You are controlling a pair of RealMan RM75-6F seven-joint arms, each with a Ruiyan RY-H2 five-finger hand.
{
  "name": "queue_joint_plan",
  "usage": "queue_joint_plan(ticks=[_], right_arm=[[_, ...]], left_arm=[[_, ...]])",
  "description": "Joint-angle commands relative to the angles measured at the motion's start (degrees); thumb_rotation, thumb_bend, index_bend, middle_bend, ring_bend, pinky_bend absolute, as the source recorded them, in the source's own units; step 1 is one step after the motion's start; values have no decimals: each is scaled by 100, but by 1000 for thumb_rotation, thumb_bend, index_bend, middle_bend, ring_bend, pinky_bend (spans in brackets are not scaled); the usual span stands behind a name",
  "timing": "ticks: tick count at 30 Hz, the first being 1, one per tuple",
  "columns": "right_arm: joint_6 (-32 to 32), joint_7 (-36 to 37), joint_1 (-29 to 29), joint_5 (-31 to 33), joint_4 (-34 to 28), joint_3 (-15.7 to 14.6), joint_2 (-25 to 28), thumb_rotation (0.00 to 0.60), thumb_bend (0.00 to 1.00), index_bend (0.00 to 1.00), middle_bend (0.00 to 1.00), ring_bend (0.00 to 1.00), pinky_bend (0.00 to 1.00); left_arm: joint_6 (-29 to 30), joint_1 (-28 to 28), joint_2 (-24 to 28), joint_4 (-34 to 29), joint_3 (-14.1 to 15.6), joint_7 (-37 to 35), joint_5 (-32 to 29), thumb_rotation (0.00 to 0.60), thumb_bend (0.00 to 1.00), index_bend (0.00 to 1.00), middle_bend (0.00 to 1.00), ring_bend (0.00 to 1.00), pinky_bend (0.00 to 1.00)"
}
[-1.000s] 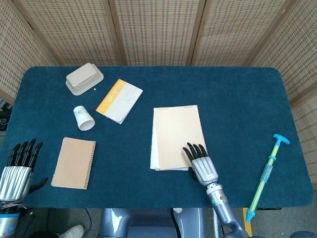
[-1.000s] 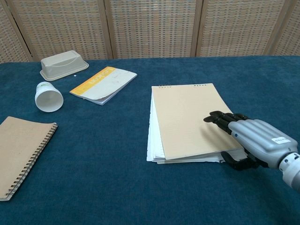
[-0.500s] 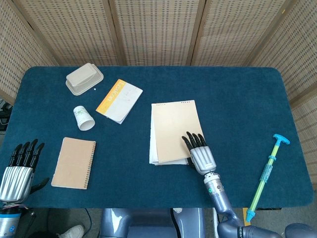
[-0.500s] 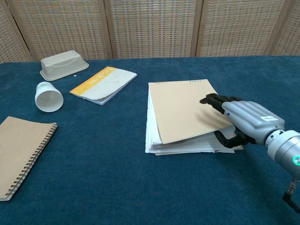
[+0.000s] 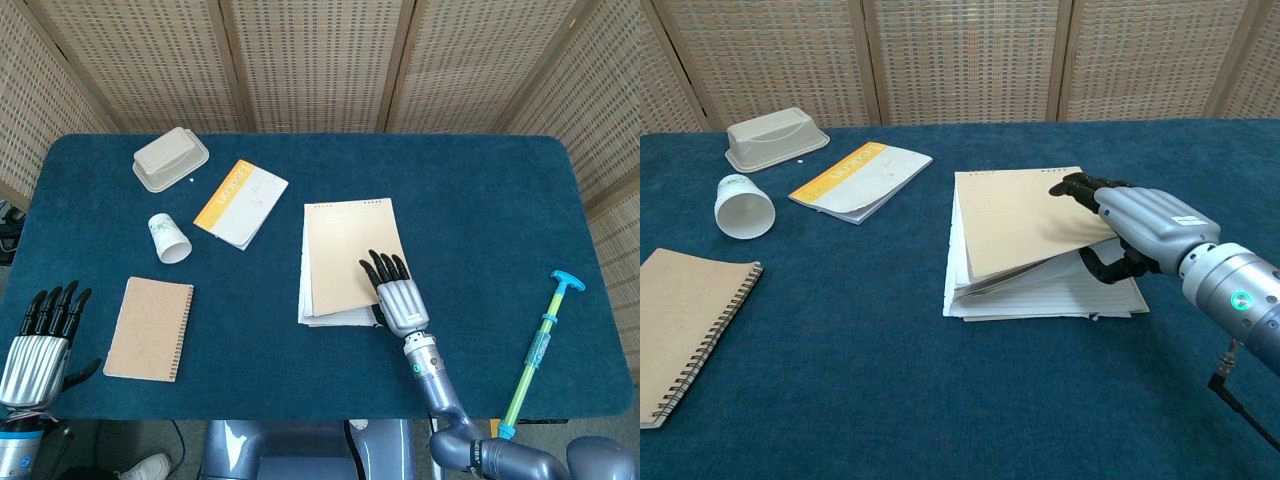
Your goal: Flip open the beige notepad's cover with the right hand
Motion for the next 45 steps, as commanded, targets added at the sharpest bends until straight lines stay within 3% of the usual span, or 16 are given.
queue_joint_plan(ticks=[1,3,7,13,16,22,25,31,45], right_arm=[[26,-108,98,25,23,51,-11,600,721,165,0,0,104],[55,-114,134,30,68,75,-30,600,736,227,21,24,229],[99,-150,186,44,168,104,-57,600,819,342,158,191,452],[275,-31,224,-12,271,140,-81,600,916,521,386,420,624],[440,177,198,-154,316,88,-52,600,931,565,440,476,649],[709,512,80,-451,189,-127,118,600,934,578,463,497,656],[989,746,-119,-843,-72,-488,446,600,934,579,465,498,656],[1127,1103,-297,-1291,-382,-937,1042,600,934,579,466,498,657],[1849,1496,-956,-2008,-740,-1750,1869,600,934,585,466,498,657]], left_arm=[[-7,-3,0,5,2,-10,0,600,146,0,0,0,37],[-12,-4,0,6,7,-14,3,600,146,0,0,0,37],[4,0,1,9,13,-28,24,600,146,0,0,0,37],[5,-3,-3,13,17,-33,44,600,147,0,0,0,37],[-2,-4,-10,17,20,-29,41,600,147,0,0,0,37],[14,0,-15,11,12,-30,41,600,147,0,0,0,37],[19,1,-23,13,24,-6,68,600,147,0,0,0,37],[46,7,-27,16,23,-6,94,600,147,0,0,0,37],[52,16,-49,-8,50,87,152,600,148,0,0,0,37]])
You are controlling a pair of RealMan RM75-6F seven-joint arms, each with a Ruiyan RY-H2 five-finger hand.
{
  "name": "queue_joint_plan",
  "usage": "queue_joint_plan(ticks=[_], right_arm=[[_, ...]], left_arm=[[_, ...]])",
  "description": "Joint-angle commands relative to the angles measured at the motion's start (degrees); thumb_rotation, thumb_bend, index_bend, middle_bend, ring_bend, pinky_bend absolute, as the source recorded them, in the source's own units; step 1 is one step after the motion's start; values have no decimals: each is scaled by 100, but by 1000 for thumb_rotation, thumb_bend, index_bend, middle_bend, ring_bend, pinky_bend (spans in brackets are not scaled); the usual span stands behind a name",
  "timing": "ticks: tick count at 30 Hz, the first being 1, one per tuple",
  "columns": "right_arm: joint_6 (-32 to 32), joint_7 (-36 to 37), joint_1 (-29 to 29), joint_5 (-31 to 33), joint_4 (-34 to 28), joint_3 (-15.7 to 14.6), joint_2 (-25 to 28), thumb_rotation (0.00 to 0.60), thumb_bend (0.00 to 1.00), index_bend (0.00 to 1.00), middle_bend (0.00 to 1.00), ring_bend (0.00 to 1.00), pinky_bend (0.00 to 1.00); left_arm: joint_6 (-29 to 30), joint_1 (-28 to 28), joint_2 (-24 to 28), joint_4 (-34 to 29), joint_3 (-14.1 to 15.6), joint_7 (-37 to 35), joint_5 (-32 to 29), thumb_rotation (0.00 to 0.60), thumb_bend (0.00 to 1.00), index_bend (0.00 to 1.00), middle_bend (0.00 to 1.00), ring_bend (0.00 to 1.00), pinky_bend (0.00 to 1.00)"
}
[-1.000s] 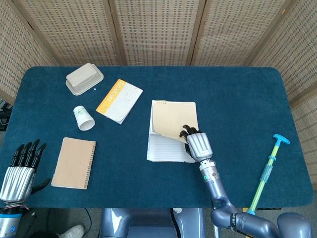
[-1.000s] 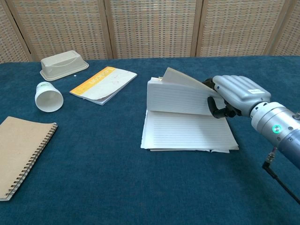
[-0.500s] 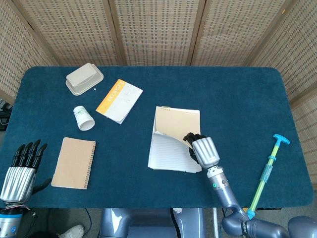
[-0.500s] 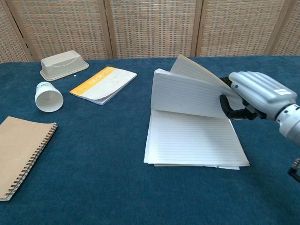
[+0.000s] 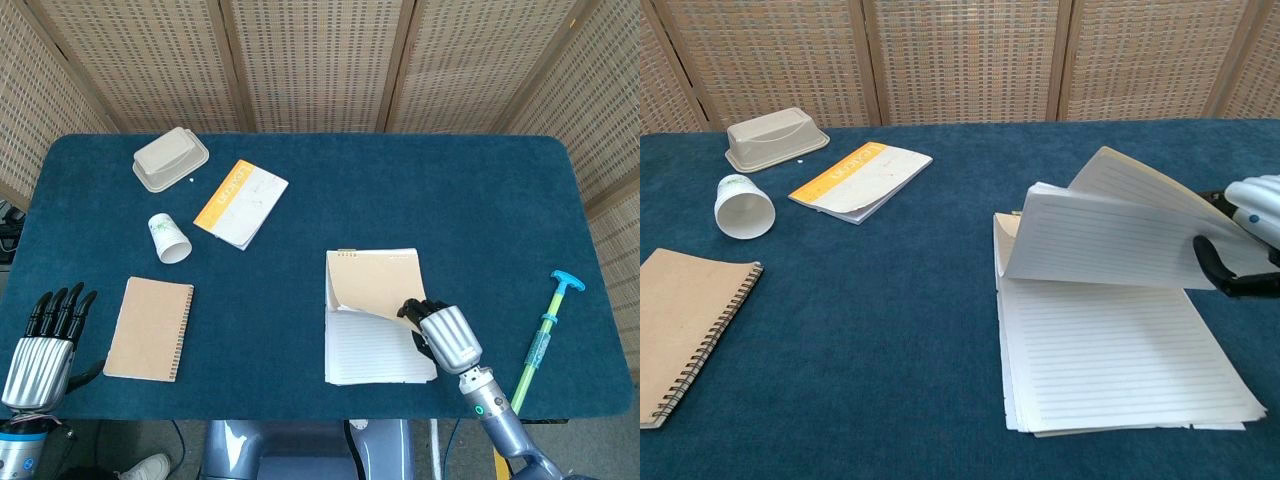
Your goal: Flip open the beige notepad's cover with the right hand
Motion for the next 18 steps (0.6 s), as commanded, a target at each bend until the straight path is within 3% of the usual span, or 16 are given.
queue_joint_plan(ticks=[1,18], right_arm=[[254,82,-229,-227,-46,-248,162,600,934,585,466,498,657],[746,-55,-884,-870,-258,-864,543,600,933,587,466,498,657]], left_arm=[[4,3,0,-7,2,3,6,600,148,0,0,0,37],[67,23,46,-34,-15,-63,40,600,147,0,0,0,37]])
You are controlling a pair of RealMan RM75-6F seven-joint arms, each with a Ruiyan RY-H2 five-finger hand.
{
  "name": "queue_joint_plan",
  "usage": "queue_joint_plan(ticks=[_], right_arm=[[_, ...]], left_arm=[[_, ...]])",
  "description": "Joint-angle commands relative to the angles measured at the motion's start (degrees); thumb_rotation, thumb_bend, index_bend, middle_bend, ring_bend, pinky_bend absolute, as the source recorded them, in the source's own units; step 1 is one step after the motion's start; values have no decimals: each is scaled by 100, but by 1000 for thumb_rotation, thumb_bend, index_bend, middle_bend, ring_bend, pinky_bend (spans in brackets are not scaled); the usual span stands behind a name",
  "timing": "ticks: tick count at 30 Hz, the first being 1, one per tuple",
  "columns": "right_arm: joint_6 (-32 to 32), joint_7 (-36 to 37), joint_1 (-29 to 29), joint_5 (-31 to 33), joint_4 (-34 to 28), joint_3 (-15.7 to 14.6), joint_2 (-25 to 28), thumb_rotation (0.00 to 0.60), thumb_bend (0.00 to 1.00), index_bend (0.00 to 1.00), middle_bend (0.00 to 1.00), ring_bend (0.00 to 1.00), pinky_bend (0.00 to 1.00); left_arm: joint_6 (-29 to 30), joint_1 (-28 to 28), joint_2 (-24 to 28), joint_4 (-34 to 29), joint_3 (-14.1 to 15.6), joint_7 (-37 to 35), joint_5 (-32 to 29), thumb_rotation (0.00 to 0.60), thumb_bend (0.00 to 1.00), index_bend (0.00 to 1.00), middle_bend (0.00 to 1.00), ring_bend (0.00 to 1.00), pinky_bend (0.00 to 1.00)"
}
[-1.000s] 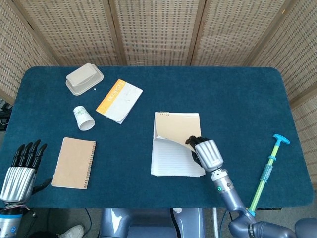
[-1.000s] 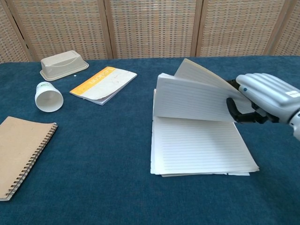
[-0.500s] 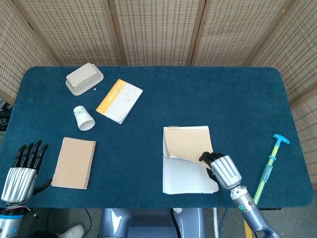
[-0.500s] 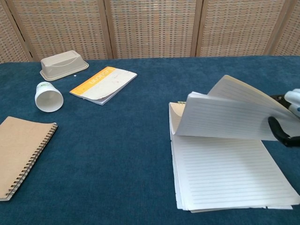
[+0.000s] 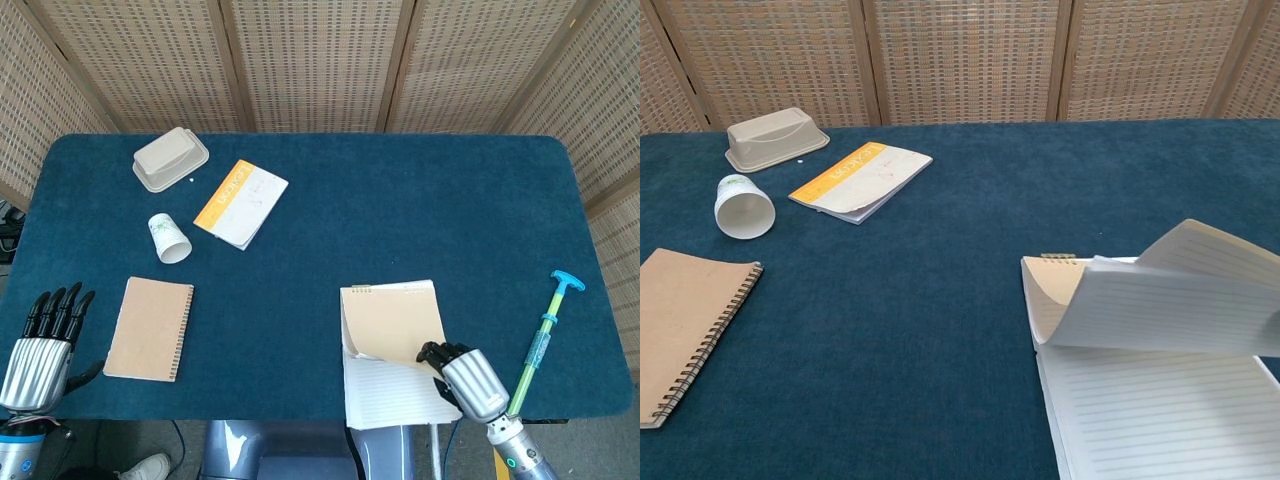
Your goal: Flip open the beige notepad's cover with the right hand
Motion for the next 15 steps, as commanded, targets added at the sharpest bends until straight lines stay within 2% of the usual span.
queue_joint_plan(ticks=[1,7,12,15], right_arm=[[55,-25,-82,-67,1,-58,43,600,933,587,466,498,657],[140,16,-196,-198,38,-99,81,600,934,587,466,498,657],[96,57,-117,-160,31,99,53,600,934,588,466,498,656],[24,-91,13,-123,-3,336,49,600,932,589,466,498,656]], left_arm=[[-2,-2,2,1,-3,-1,2,600,147,0,0,0,37],[7,0,-6,1,0,22,31,600,148,0,0,0,37],[15,1,-4,1,-7,17,30,600,149,0,0,0,37],[23,5,-3,9,-21,21,13,600,148,0,0,0,37]])
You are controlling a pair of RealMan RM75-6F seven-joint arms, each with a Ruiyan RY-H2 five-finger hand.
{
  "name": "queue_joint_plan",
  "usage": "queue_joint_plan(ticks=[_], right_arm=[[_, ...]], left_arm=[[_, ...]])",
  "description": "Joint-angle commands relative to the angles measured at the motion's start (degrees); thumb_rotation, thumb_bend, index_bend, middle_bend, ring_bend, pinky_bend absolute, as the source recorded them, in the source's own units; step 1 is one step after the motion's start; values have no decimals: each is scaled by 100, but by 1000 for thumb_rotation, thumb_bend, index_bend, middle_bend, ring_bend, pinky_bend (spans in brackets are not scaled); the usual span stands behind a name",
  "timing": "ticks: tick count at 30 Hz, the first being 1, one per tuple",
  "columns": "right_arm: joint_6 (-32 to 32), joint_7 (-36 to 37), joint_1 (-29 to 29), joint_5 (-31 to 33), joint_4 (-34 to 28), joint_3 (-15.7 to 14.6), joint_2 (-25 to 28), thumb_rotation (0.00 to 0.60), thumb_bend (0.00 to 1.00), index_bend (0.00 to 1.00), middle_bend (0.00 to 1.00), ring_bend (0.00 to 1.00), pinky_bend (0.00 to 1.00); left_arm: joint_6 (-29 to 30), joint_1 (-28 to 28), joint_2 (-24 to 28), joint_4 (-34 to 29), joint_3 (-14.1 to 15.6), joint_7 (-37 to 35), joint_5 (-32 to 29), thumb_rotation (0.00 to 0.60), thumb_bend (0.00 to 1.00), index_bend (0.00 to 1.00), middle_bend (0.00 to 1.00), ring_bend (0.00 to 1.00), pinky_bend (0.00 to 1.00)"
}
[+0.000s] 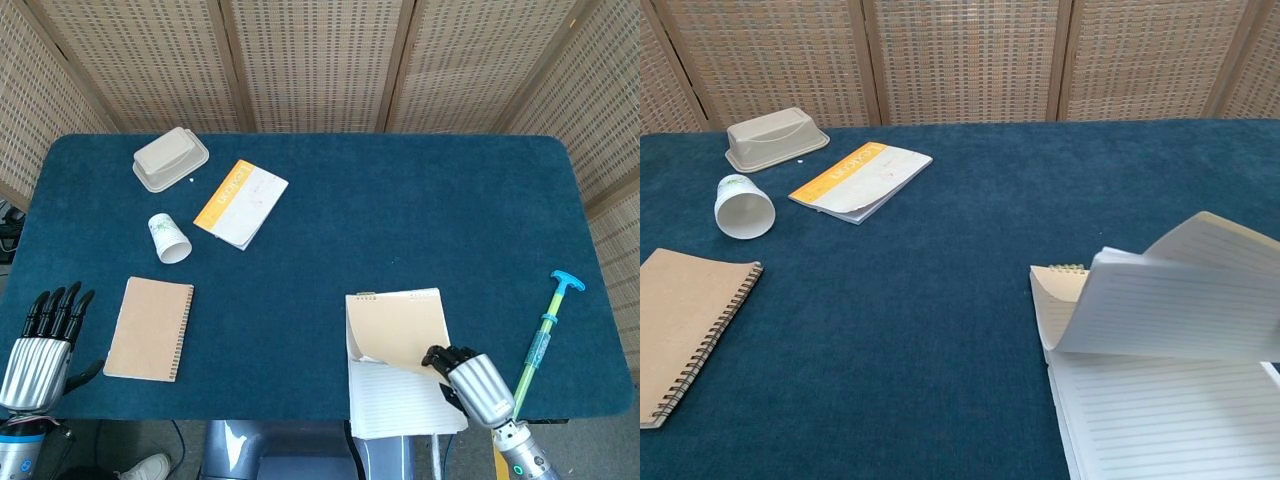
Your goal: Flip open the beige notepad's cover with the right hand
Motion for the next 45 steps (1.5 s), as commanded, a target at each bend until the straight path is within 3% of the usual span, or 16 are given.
queue_joint_plan(ticks=[1,7,12,19,37,45], right_arm=[[-83,-274,181,31,-27,316,-14,600,931,589,466,498,656],[-719,-672,704,554,-331,1064,34,600,929,589,466,498,656],[-1093,-900,985,940,-412,1456,32,600,929,589,466,498,656],[-1864,-1252,1597,1681,-130,2091,-133,600,927,589,466,498,656],[-2964,-2048,2981,3049,1248,3032,-787,600,923,589,466,498,657],[-3231,-2016,3474,3463,2035,3250,-1074,600,903,587,465,498,656]], left_arm=[[2,-1,-2,5,-17,-5,-21,600,149,0,0,0,37],[-98,-34,-30,66,-31,-18,-106,600,149,0,0,0,37],[-178,-65,-63,105,-44,-2,-172,600,149,0,0,0,37],[-274,-108,-109,176,-91,0,-313,600,149,0,0,0,37],[-343,-203,-189,232,-143,77,-386,600,148,0,0,0,37],[-327,-225,-225,272,-166,109,-399,600,148,0,0,0,37]])
